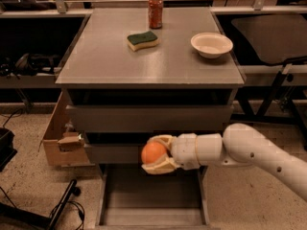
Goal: Pick orange from bottom drawer and place on counter
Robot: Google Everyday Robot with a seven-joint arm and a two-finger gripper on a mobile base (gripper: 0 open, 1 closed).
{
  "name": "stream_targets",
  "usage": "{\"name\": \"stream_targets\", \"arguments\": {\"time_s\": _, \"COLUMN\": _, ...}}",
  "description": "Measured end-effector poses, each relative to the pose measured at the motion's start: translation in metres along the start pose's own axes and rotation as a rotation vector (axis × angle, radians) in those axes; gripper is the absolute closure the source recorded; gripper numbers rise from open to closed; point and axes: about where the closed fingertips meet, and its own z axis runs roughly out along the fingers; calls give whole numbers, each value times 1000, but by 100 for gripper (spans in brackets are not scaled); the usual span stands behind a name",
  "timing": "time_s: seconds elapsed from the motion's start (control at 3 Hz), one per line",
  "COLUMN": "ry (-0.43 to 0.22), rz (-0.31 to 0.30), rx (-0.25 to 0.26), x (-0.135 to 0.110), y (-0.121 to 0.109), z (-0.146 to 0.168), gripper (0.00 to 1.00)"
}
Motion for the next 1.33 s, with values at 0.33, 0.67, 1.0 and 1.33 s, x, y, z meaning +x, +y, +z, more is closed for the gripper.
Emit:
{"name": "stream_targets", "arguments": {"time_s": 0.33, "ry": 19, "rz": -57, "rx": 40, "x": -103, "y": -5, "z": -16, "gripper": 100}}
{"name": "stream_targets", "arguments": {"time_s": 0.67, "ry": 35, "rz": -114, "rx": 97, "x": -199, "y": -32, "z": -27, "gripper": 100}}
{"name": "stream_targets", "arguments": {"time_s": 1.0, "ry": 23, "rz": -119, "rx": 172, "x": -269, "y": -88, "z": -30, "gripper": 100}}
{"name": "stream_targets", "arguments": {"time_s": 1.33, "ry": -8, "rz": -98, "rx": 235, "x": -309, "y": -152, "z": -24, "gripper": 100}}
